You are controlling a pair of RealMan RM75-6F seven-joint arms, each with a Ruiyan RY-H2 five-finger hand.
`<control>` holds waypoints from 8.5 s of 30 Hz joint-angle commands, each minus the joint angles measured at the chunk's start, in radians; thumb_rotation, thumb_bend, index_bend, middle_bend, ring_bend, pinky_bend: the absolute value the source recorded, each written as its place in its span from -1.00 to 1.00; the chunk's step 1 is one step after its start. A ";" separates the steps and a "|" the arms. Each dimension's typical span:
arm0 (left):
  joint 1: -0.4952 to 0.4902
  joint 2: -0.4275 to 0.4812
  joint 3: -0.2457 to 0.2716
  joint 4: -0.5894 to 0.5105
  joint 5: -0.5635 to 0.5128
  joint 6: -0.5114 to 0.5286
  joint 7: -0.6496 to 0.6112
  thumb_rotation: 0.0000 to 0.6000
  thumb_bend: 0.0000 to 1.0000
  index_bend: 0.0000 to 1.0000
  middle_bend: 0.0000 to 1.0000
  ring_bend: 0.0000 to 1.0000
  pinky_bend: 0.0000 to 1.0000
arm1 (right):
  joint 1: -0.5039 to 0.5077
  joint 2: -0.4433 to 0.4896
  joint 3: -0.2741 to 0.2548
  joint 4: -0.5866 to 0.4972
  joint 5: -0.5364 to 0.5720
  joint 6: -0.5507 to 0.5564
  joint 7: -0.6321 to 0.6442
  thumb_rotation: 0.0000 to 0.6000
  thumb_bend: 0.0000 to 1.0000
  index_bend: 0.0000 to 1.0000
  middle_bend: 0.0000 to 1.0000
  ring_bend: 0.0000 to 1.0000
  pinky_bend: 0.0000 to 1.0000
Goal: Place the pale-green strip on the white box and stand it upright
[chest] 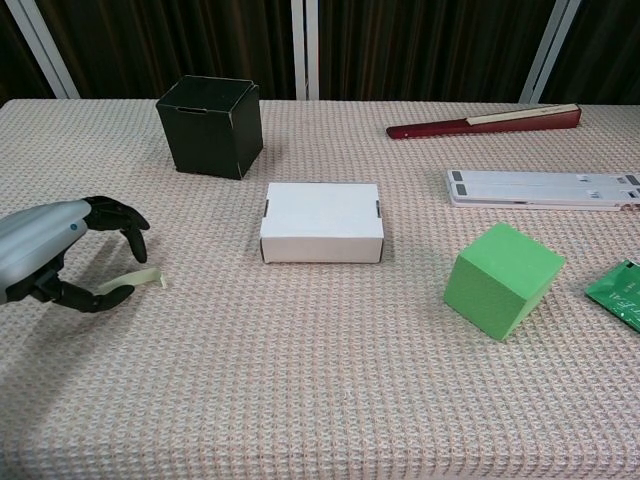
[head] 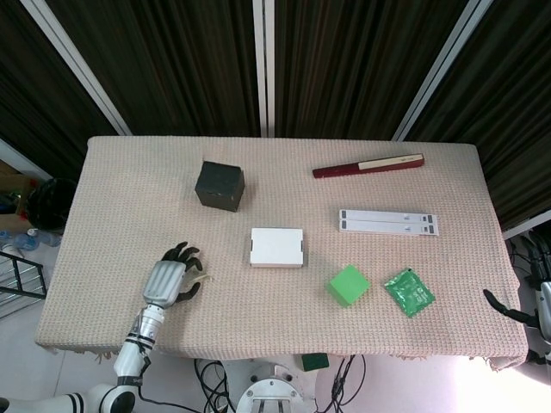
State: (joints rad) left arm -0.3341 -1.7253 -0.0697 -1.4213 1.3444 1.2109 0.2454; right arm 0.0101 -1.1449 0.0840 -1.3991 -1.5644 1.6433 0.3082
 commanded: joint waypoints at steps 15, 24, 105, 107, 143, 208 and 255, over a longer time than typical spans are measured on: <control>-0.017 -0.006 -0.009 0.015 -0.027 -0.027 -0.010 1.00 -0.38 0.02 -0.56 -0.82 -0.62 | 0.004 -0.006 -0.003 0.009 0.001 -0.011 -0.001 0.47 -0.63 -1.00 -1.00 -1.00 -1.00; -0.020 -0.008 -0.009 0.021 -0.033 -0.031 -0.019 1.00 -0.29 0.07 -0.55 -0.82 -0.62 | 0.003 -0.012 -0.003 0.014 0.004 -0.012 -0.008 0.48 -0.62 -1.00 -1.00 -1.00 -1.00; -0.519 -0.200 -0.242 0.055 -0.376 -0.210 0.262 1.00 -0.15 0.20 -0.49 -0.80 -0.61 | -0.014 -0.029 0.017 0.105 0.053 -0.021 0.069 0.47 -0.62 -1.00 -1.00 -1.00 -1.00; -0.523 -0.205 -0.241 0.068 -0.379 -0.214 0.255 1.00 -0.15 0.20 -0.49 -0.80 -0.61 | -0.014 -0.030 0.018 0.105 0.053 -0.022 0.070 0.47 -0.62 -1.00 -1.00 -1.00 -1.00; -0.241 0.129 -0.006 -0.292 -0.163 0.118 0.161 1.00 -0.43 -0.38 -0.57 -0.80 -0.62 | 0.041 0.008 -0.009 0.040 -0.063 -0.035 0.026 0.47 -0.64 -1.00 -1.00 -1.00 -1.00; 0.162 0.379 0.024 -0.007 0.024 0.170 -0.520 1.00 -0.50 -0.40 -0.66 -0.84 -0.59 | 1.195 -0.279 -0.032 -0.583 1.237 -0.583 -1.511 1.00 1.00 -1.00 1.00 0.91 0.58; 0.181 0.380 -0.004 -0.015 0.018 0.128 -0.489 1.00 -0.50 -0.40 -0.66 -0.84 -0.60 | 1.263 -0.283 -0.135 -0.533 1.193 -0.623 -1.348 1.00 1.00 -0.58 1.00 0.91 0.58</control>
State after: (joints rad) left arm -0.1530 -1.3454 -0.0733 -1.4360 1.3619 1.3388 -0.2437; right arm 1.2726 -1.4276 -0.0514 -1.9320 -0.3718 1.0208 -1.0402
